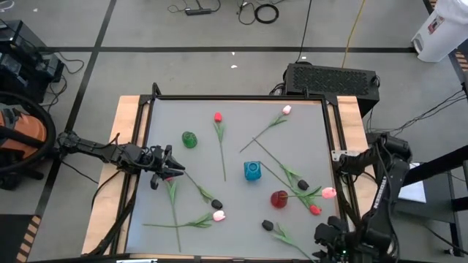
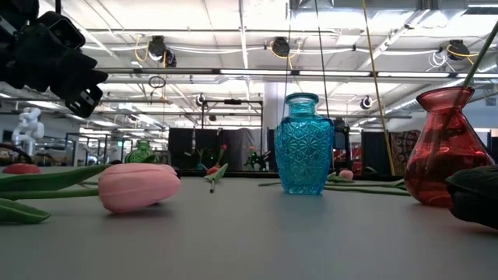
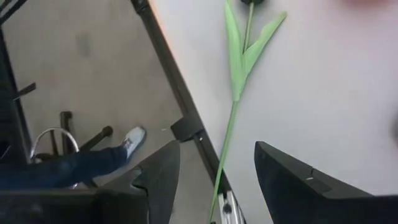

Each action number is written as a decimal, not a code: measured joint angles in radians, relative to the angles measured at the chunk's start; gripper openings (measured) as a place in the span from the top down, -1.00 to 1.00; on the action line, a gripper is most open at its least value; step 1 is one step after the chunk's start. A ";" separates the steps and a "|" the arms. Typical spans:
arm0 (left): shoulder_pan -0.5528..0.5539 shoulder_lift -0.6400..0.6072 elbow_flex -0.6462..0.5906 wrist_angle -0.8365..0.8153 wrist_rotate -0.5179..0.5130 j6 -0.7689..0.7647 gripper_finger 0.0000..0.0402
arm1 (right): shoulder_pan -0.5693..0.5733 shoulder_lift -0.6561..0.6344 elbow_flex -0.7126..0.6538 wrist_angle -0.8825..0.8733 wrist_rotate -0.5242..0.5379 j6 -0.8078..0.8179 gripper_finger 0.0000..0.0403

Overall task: Sort flowers into vase by color
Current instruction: Put the bottom black tulip into the green vase

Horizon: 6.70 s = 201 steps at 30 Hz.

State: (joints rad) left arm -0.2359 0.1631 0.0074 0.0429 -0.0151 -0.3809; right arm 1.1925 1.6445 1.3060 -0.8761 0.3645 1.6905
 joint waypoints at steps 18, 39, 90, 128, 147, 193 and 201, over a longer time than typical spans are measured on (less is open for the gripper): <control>0.000 0.000 0.000 -0.006 0.000 0.000 0.44 | -0.073 0.127 0.000 0.059 0.000 -0.001 0.01; 0.000 0.000 0.000 -0.007 0.000 0.000 0.44 | -0.137 0.199 0.000 0.101 0.001 -0.068 0.01; 0.000 0.000 0.000 -0.007 0.000 0.000 0.44 | -0.178 0.301 -0.038 0.129 -0.086 -0.106 0.01; 0.000 0.000 0.000 -0.007 0.000 0.000 0.44 | -0.225 0.301 -0.039 0.151 -0.209 -0.185 0.01; 0.000 0.000 0.000 -0.007 0.000 0.000 0.44 | -0.225 0.310 -0.039 0.149 -0.240 -0.185 0.65; 0.000 0.000 0.000 -0.005 0.000 -0.006 0.44 | -0.221 0.182 -0.039 0.170 -0.232 -0.242 1.00; 0.000 0.000 0.000 0.104 -0.033 -0.077 0.44 | -0.207 0.063 -0.038 0.168 -0.226 -0.353 1.00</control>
State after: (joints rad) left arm -0.2359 0.1635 0.0078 0.1472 -0.0478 -0.4575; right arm 0.9857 1.7075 1.2678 -0.7082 0.1388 1.3380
